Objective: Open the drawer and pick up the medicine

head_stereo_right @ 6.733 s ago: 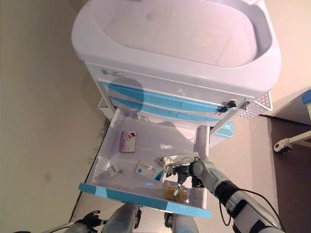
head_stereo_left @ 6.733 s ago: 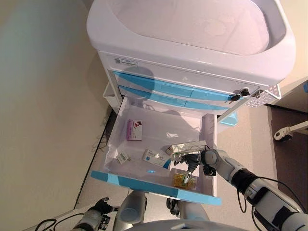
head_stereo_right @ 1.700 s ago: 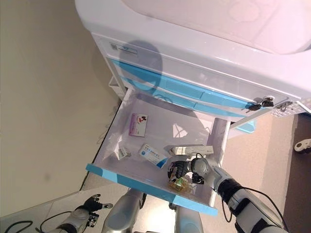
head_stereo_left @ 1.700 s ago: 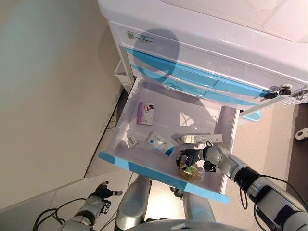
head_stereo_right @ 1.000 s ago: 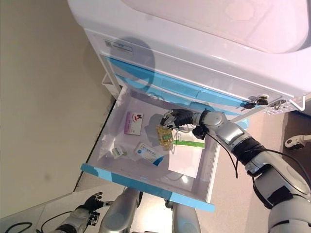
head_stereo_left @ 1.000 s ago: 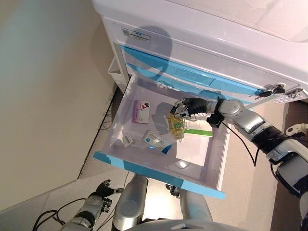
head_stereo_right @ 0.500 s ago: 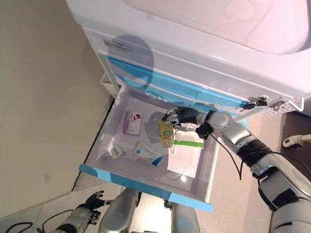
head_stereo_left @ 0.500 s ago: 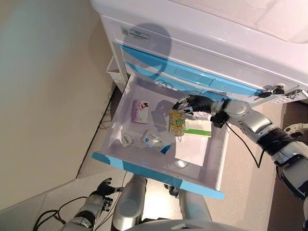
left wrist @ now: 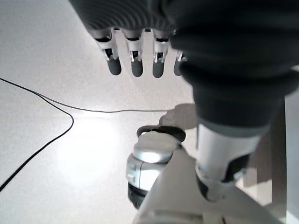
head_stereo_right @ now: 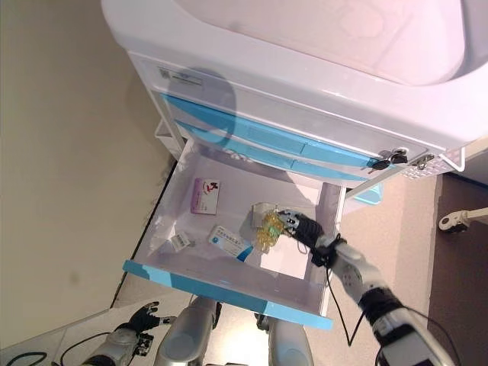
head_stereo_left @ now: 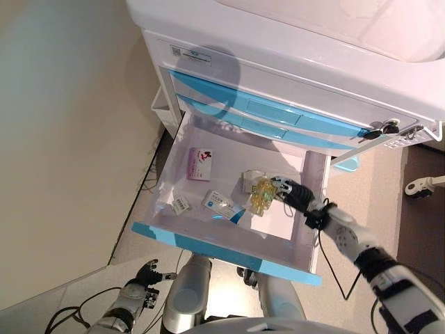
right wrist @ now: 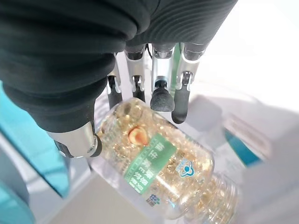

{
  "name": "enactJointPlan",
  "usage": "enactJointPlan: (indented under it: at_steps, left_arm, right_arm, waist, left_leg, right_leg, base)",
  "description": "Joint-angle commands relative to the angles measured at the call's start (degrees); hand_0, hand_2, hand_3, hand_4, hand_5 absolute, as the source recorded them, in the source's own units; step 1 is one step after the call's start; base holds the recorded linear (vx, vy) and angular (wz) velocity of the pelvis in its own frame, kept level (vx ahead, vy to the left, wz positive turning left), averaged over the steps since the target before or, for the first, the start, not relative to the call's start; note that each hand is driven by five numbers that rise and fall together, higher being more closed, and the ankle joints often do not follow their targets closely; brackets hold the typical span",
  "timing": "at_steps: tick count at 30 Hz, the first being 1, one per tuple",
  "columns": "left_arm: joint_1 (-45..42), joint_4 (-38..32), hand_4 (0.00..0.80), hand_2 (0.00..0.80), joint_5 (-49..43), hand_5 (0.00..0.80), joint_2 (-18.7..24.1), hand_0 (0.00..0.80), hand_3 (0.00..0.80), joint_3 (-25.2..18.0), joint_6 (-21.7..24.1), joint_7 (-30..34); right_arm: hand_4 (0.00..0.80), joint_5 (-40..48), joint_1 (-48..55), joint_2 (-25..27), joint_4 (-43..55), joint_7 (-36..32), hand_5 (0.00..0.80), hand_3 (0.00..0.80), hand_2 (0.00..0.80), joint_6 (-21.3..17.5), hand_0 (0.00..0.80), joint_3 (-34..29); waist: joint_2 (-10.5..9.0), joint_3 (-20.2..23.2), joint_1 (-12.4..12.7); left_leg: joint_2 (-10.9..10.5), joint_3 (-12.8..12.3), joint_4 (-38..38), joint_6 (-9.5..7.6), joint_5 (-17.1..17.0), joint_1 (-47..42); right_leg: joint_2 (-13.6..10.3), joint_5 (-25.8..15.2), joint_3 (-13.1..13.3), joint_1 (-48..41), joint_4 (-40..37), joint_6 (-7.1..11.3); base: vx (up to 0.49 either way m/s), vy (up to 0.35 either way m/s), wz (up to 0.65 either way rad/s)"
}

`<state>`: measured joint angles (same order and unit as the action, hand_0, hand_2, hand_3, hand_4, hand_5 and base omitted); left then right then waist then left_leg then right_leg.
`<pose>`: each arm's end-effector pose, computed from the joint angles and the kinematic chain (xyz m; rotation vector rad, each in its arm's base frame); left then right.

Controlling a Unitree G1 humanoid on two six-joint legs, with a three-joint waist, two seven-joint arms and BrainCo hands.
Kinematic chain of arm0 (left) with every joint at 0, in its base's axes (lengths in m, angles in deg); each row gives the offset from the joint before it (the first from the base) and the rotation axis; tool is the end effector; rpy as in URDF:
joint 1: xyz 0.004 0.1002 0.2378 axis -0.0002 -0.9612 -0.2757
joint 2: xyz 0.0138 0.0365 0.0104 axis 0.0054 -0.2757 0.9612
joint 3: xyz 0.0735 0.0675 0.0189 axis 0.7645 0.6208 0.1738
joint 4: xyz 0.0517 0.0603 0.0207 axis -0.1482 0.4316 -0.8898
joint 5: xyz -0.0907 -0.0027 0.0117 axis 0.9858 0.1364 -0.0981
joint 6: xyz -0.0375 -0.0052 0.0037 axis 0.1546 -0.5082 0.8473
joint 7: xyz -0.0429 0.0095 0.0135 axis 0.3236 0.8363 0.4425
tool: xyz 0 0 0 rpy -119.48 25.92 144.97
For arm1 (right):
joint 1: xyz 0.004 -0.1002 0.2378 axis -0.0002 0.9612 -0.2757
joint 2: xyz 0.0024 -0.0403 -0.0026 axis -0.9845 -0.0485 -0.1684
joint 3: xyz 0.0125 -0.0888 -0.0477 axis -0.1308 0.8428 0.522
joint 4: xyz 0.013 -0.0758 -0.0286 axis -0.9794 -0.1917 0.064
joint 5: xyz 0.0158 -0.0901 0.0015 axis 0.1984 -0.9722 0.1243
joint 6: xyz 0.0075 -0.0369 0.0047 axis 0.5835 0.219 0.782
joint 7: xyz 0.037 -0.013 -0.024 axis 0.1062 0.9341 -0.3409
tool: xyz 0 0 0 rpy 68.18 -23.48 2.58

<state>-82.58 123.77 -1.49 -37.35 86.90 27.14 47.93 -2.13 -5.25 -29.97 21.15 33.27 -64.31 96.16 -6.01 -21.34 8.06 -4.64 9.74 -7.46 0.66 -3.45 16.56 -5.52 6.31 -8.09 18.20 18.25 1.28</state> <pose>0.1208 0.2451 -0.0836 0.3489 1.0080 0.0675 0.2268 -0.2094 0.0101 0.4094 0.3908 0.5011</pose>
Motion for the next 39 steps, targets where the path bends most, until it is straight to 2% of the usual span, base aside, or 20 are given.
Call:
enactJointPlan:
  at_steps: [1, 8, 23, 27, 32, 39]
  left_arm:
    - [-3.2, 1.1, 0.0, 0.0, -0.2, 0.0, -0.4, 0.0, 0.0, -1.6, 0.2, -0.1]
    - [-4.1, 1.0, 0.0, 0.0, -1.4, 0.0, -0.3, 0.0, 0.0, -3.3, 0.2, -0.6]
    - [-5.0, 1.3, 0.0, 0.0, -3.3, 0.0, -0.6, 0.0, 0.0, -5.0, 0.0, -2.0]
    - [-5.5, 1.9, 0.0, 0.0, -4.6, 0.0, -0.4, 0.0, 0.0, -5.8, -0.2, -2.4]
    - [-5.9, 2.0, 0.0, 0.0, -5.3, 0.0, -0.4, 0.0, 0.0, -6.3, -0.3, -2.8]
    - [-6.9, 1.8, 0.0, 0.0, -5.8, 0.0, -0.4, 0.0, 0.0, -6.9, -0.5, -2.5]
  right_arm:
    - [0.8, 6.4, 2.4, 0.0, 5.1, -1.6, 0.8, 0.8, 0.8, -1.4, 0.8, -1.3]
    - [0.8, 9.3, 9.8, -2.1, 10.2, -2.6, 0.8, 0.8, 0.8, -1.2, 0.8, -1.6]
    - [0.8, 11.1, 15.7, -2.8, 21.9, -1.3, 0.8, 0.8, 0.8, -3.0, 0.8, -2.5]
    - [0.8, 11.6, 17.4, -0.2, 30.3, -1.2, 0.8, 0.8, 0.8, -3.0, 0.8, -2.7]
    - [0.8, 13.2, 17.5, 1.2, 35.5, -1.1, 0.8, 0.8, 0.8, -3.3, 0.8, -2.8]
    - [0.8, 14.2, 14.9, 6.4, 42.0, -0.6, 0.8, 0.8, 0.8, -4.1, 0.8, -4.5]
  waist:
    - [0.87, 3.8, -1.4]
    - [0.44, 4.7, -2.7]
    - [0.06, 6.8, -4.3]
    - [-0.21, 8.1, -4.7]
    - [-0.3, 8.9, -5.0]
    - [-0.57, 10.2, -5.0]
  left_leg:
    - [-2.8, -1.2, -0.6, -2.53, 1.0, 1.1]
    - [-2.6, -2.2, -0.7, -2.57, 1.3, 0.3]
    - [-2.3, -3.2, 0.0, -2.55, 1.9, -2.1]
    - [-2.1, -3.6, 0.5, -2.41, 2.1, -3.2]
    - [-2.1, -3.9, 1.1, -2.35, 2.3, -4.0]
    - [-1.9, -4.3, 1.6, -2.34, 2.6, -5.6]
  right_leg:
    - [-2.4, -7.8, 1.1, 1.9, -1.8, 4.19]
    - [-1.9, -8.2, 2.1, 1.4, -2.7, 4.32]
    - [-1.6, -8.4, 2.6, -0.7, -4.0, 4.65]
    - [-1.4, -8.5, 2.7, -2.1, -5.2, 4.78]
    - [-1.1, -8.5, 2.8, -2.7, -5.5, 4.9]
    - [-1.0, -8.5, 2.9, -3.8, -6.1, 5.02]
  base:
    - [0.0, 0.0, 0.0]
    - [0.003, 0.005, -0.07]
    - [0.013, 0.003, -0.04]
    - [0.045, -0.001, -0.01]
    - [0.029, 0.001, -0.09]
    - [0.029, -0.005, -0.03]
